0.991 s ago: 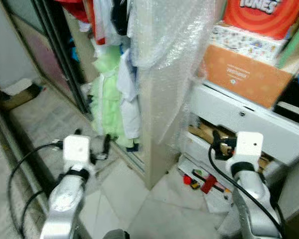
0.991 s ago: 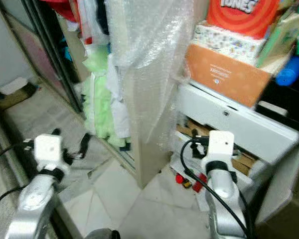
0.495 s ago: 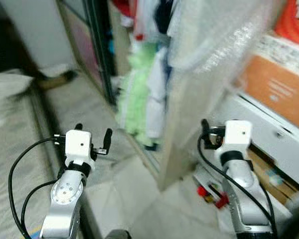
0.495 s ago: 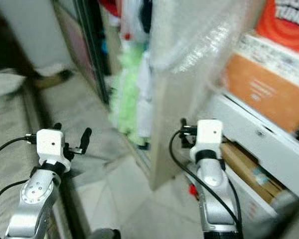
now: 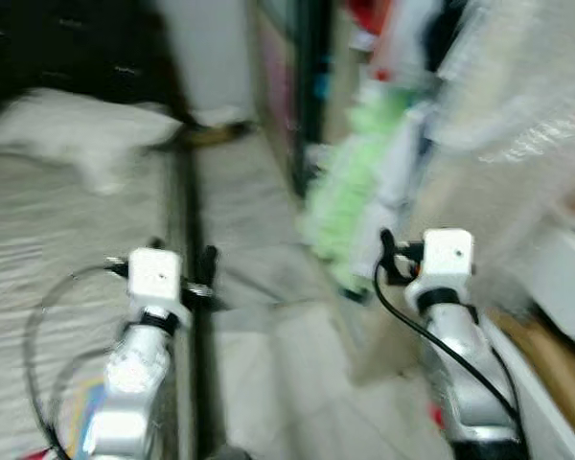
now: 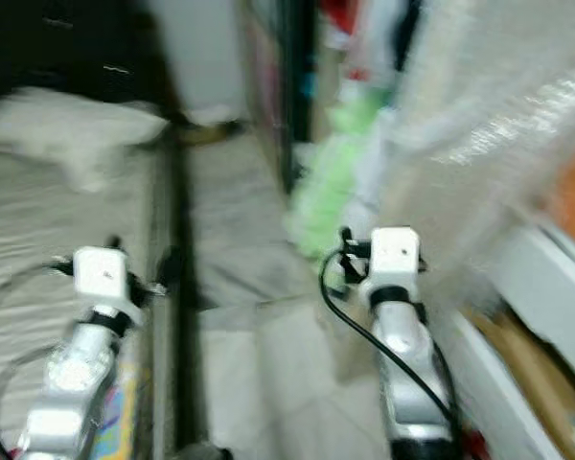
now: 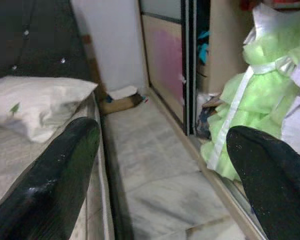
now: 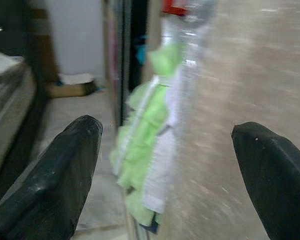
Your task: Clean up the room
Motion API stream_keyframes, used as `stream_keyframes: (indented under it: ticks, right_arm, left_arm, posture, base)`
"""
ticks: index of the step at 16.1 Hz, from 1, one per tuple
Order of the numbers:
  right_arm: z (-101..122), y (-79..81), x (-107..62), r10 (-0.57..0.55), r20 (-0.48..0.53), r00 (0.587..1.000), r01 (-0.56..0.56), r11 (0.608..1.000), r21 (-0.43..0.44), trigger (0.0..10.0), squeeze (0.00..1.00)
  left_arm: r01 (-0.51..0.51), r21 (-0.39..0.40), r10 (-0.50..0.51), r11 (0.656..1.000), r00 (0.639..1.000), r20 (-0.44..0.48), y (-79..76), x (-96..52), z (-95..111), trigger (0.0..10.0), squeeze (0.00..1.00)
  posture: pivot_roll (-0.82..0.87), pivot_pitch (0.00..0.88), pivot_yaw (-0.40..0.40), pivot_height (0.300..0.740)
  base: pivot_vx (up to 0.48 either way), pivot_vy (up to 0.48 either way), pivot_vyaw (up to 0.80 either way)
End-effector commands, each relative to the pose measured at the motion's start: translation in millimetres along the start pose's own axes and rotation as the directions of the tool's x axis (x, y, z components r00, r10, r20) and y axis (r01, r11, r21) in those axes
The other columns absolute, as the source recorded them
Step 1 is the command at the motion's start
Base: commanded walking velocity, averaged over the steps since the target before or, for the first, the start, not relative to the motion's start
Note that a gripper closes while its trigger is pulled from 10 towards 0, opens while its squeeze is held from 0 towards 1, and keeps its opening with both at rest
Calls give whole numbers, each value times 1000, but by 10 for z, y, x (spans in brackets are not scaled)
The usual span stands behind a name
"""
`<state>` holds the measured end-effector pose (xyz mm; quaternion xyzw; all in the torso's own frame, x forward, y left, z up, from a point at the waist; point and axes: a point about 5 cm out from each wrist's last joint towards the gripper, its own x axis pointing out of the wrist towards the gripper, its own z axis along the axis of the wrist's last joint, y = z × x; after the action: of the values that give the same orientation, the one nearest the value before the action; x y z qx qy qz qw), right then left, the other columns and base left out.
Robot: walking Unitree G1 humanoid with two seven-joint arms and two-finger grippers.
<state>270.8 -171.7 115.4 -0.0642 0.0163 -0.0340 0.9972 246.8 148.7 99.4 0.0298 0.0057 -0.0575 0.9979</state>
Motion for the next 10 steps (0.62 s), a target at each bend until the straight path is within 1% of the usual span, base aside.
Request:
stream_keyframes:
  ticks: [1, 10]
  right_arm:
    - [-3, 1, 10, -4, 2, 1000, 4, 1000, 12, 10000, 0]
    - [18, 9, 55, -7, 20, 1000, 7, 1000, 8, 10000, 0]
  left_arm:
    - [-15, 18, 14, 1000, 1000, 17, 49, 6, 35, 10000, 0]
    - [-22, 4, 22, 1000, 1000, 14, 38, 45, 33, 10000, 0]
  posture:
    - [41, 0, 3, 740]
    - [39, 0, 4, 740]
  base:
    - [0, 0, 800]
    - [0, 0, 800]
